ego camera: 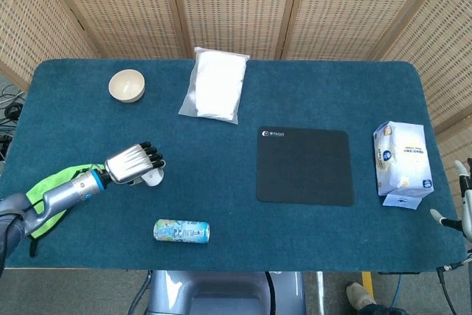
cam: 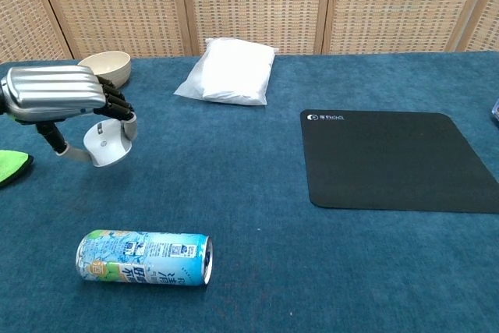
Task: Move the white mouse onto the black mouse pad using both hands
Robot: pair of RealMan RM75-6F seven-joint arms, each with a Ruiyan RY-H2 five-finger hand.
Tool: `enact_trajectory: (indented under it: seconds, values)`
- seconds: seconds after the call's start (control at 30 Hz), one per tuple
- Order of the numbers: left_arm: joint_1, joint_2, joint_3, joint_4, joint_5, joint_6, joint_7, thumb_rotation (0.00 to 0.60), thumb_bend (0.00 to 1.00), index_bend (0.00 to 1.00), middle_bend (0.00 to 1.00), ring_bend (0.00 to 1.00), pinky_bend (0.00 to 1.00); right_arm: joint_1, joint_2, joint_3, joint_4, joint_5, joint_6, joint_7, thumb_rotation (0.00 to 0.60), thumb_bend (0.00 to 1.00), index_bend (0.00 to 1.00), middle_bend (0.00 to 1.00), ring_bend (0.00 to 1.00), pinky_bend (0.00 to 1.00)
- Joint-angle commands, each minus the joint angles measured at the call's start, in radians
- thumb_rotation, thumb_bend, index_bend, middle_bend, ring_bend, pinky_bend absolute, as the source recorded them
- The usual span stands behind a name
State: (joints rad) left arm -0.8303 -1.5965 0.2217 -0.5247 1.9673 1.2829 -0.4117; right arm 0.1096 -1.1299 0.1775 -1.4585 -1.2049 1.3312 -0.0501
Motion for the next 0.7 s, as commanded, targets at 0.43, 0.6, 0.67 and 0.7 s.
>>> enact_trajectory:
  seconds: [0.43, 0.6, 0.67, 0.7]
  values:
    - [-0.279, -0.249, 0.116, 0.347, 0.159, 0.083, -0.019, 0.6, 0.18, 0.64, 0.45, 0.36, 0.35, 0.014, -0.013, 0.016, 0.064, 0.051, -0.053, 0.037, 0.6, 0.03, 0.0, 0.0, 0.0, 0.0]
    - [-0.315, -0.293, 0.139, 0.374, 0.162, 0.054, -0.032, 0.6, 0.14, 0.64, 0.45, 0.36, 0.35, 0.01, -0.019, 0.017, 0.085, 0.055, -0.051, 0.046, 0.6, 0.03, 0.0, 0.0, 0.0, 0.0]
    - [-0.324, -0.303, 0.152, 0.39, 0.165, 0.049, -0.031, 0.6, 0.09, 0.6, 0.45, 0.36, 0.35, 0.008, -0.021, 0.018, 0.092, 0.056, -0.048, 0.05, 0.6, 0.03, 0.0, 0.0, 0.0, 0.0]
    - [-0.326, -0.305, 0.157, 0.395, 0.166, 0.045, -0.032, 0.6, 0.08, 0.58, 0.45, 0.36, 0.35, 0.007, -0.021, 0.018, 0.094, 0.056, -0.047, 0.051, 0.6, 0.03, 0.0, 0.0, 0.0, 0.0]
